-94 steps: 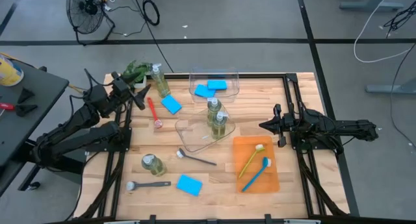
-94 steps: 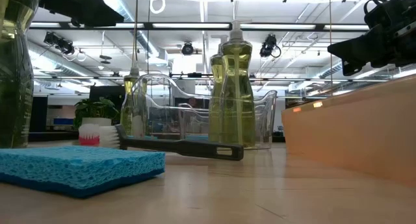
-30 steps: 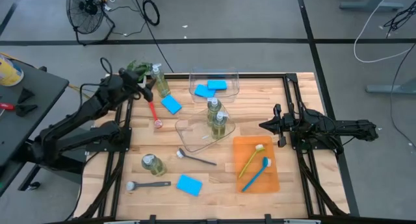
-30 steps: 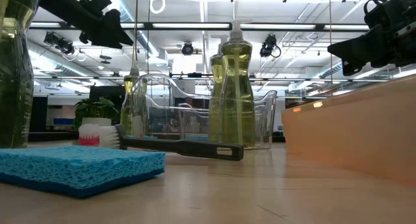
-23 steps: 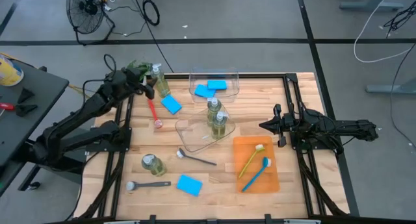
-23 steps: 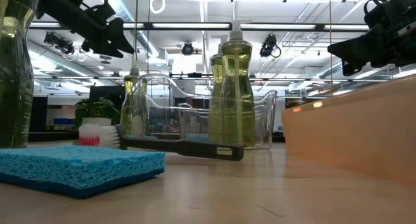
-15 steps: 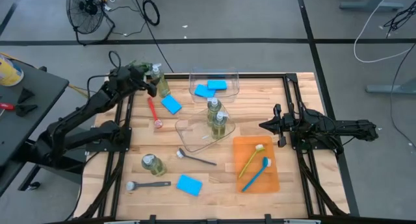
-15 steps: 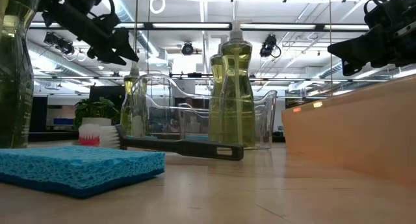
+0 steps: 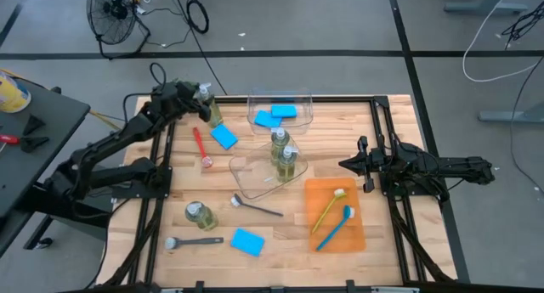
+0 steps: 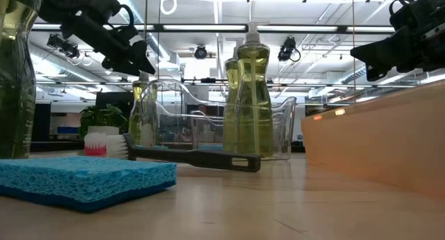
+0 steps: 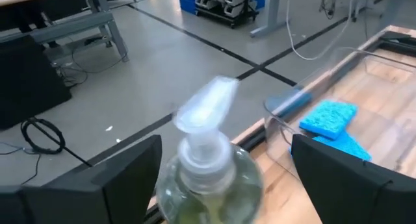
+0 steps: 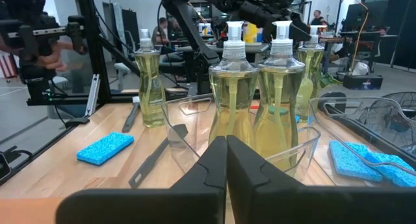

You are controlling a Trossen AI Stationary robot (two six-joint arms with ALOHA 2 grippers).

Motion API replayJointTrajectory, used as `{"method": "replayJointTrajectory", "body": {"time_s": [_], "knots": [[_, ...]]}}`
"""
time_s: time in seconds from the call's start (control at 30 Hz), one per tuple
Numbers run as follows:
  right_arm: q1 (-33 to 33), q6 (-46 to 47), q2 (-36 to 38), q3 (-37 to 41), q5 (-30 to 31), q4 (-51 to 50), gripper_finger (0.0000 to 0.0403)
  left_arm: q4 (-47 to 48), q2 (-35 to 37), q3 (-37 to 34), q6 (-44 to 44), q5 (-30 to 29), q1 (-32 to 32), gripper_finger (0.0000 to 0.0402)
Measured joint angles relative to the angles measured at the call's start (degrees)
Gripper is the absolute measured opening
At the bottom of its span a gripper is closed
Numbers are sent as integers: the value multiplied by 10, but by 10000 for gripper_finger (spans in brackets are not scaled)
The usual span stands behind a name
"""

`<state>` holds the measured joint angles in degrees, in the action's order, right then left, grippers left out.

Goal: Pick & Place Kitchen Sink Supplies
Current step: Put the green dish soap into the bottom transparent bin

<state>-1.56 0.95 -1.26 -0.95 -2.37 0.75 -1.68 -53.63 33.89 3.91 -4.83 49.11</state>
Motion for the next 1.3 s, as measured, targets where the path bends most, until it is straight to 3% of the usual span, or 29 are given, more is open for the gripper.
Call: {"method": "replayJointTrajectory", "body": {"time_s": [0.2,0.43,0.77,1.17,1.3], "knots": [[0,0,0,0,0,0,7,-38,-4,0,-2,3,26,323],[0,0,0,0,0,0,7,-32,-7,0,-12,51,38,287],[0,0,0,0,0,0,7,-53,-37,0,-18,79,38,269],[0,0,0,0,0,0,7,-52,-37,0,-17,80,38,123],[0,0,0,0,0,0,7,-52,-37,0,-17,81,38,117]]}}
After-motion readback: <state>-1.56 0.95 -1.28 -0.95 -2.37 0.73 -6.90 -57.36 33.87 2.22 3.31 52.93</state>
